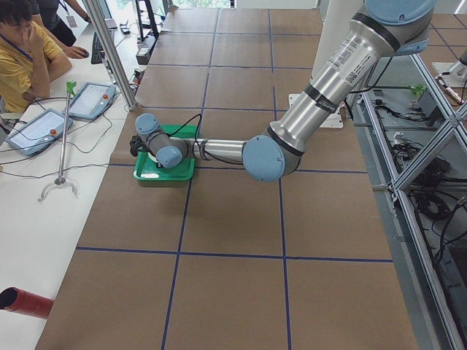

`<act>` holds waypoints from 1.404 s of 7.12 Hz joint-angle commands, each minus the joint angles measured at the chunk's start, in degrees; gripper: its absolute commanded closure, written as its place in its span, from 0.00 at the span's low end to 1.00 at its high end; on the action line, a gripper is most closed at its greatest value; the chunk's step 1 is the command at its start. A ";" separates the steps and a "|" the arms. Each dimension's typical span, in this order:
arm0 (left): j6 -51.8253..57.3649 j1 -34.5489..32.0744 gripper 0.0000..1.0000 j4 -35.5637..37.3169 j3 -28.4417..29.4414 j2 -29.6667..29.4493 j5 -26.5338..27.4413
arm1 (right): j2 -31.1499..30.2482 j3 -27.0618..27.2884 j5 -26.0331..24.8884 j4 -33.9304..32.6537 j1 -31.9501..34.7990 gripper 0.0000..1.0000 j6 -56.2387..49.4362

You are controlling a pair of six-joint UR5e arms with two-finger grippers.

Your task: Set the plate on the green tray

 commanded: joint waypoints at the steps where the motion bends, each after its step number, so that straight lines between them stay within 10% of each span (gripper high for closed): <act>1: -2.67 0.32 0.00 -1.75 -0.68 0.17 2.46 | 0.04 0.00 -0.05 0.00 0.00 0.00 0.00; 4: -2.60 -1.95 0.00 8.37 -21.71 12.35 2.19 | 0.04 0.00 -0.05 -0.09 0.00 0.00 0.00; 7: 22.89 -9.32 0.00 40.78 -42.35 21.56 2.63 | 0.04 0.00 0.04 0.00 0.00 0.00 0.00; 10: 49.02 -22.32 0.00 47.65 -51.67 37.48 2.81 | 0.04 0.00 -0.05 0.00 0.00 0.00 0.00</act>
